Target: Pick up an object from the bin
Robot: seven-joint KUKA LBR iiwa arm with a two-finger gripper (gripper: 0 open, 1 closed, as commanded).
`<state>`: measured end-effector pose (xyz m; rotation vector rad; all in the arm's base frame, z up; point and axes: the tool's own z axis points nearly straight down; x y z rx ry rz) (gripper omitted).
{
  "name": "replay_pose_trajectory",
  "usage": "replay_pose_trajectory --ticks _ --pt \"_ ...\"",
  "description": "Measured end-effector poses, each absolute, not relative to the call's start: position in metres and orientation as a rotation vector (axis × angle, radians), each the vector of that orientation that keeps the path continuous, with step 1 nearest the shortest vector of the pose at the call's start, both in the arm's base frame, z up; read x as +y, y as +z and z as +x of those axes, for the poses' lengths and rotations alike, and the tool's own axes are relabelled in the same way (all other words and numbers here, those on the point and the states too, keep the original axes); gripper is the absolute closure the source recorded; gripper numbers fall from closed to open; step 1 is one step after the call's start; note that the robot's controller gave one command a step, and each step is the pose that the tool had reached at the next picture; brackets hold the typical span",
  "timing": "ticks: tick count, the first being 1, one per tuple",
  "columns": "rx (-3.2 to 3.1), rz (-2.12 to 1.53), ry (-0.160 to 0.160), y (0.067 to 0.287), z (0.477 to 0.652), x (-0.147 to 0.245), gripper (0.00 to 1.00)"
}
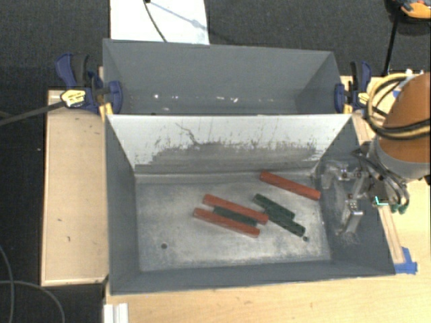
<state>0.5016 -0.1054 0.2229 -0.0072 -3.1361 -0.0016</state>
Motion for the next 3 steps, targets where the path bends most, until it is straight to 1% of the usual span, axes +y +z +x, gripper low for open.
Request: replay_pose_trajectory --ticks 1,2,3 --pt "-3.145 0.000 0.001 0.227 0.503 -0.105 0.00" --pt "-3.144 -0.166 0.001 0.191 0.510 -0.090 0.00" --pt "-3.135 -0.267 -0.001 0.164 0.542 -0.031 0.00"
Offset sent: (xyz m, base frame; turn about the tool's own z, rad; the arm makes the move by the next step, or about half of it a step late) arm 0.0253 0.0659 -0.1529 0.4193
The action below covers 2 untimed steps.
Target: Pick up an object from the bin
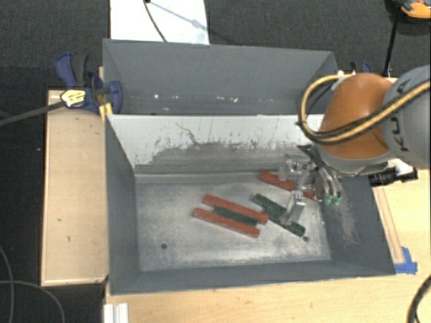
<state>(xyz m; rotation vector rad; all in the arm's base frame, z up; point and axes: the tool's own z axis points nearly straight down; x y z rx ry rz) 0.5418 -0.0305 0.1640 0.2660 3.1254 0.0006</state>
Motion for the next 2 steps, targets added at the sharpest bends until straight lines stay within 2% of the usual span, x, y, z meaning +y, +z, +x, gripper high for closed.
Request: replay_pose_trajectory --ticks 1,2 --pt "3.083 0.573 0.003 0.148 0.566 -0.035 0.00" --pt "3.129 0.224 0.001 0.083 0.552 0.033 0.00"
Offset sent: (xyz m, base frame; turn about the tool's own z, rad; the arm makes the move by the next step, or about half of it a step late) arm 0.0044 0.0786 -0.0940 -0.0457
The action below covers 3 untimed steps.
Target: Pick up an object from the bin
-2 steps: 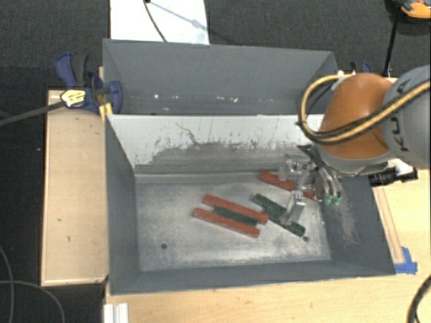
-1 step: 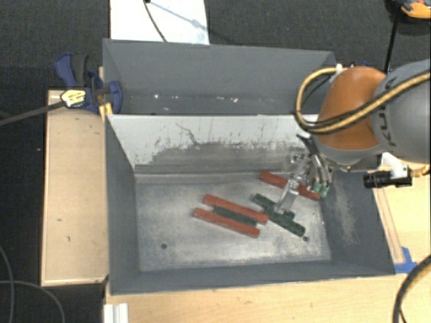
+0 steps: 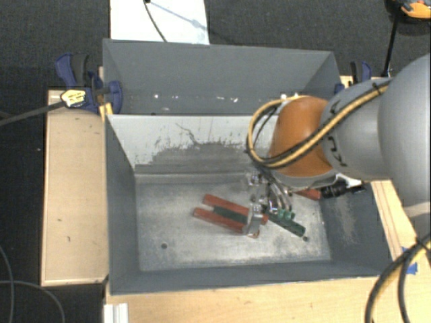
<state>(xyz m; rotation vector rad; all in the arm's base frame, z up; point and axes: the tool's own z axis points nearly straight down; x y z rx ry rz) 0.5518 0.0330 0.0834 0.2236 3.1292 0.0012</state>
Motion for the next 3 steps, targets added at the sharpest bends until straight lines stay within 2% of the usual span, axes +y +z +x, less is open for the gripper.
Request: replay_pose_trajectory --ticks 1,3 --pt "3.121 0.297 0.015 0.0653 0.5548 0.0720 1.00" --pt "3.115 0.316 0.015 0.0703 0.5562 0.0679 1.00"
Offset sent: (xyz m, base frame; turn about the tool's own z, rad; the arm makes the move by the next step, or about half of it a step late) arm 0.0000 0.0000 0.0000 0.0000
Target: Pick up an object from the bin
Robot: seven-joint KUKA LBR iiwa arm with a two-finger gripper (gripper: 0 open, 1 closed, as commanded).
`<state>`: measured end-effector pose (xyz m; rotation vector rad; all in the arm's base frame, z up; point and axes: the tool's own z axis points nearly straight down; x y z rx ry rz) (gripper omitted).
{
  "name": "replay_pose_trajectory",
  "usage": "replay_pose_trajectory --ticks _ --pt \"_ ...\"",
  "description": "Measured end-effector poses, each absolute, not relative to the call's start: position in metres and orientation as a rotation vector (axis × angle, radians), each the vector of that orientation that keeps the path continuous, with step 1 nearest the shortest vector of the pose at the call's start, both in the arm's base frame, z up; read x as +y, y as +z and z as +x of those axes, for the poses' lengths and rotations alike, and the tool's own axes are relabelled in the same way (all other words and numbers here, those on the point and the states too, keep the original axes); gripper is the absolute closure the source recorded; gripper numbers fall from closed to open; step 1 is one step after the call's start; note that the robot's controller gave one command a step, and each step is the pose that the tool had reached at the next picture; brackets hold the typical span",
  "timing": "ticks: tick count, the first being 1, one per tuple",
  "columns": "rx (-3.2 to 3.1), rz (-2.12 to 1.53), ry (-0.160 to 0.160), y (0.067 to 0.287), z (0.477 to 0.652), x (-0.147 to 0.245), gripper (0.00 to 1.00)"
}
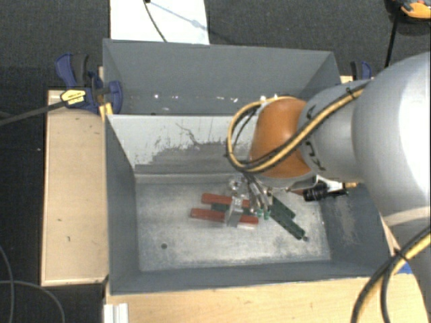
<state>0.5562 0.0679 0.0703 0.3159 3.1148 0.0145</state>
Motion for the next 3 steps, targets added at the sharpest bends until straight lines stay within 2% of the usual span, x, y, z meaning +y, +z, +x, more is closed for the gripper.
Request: replay_pose_trajectory --ticks 2,3 --pt "3.127 0.306 0.001 0.094 0.554 0.067 1.00" --pt "3.127 0.305 0.001 0.113 0.555 0.067 1.00"
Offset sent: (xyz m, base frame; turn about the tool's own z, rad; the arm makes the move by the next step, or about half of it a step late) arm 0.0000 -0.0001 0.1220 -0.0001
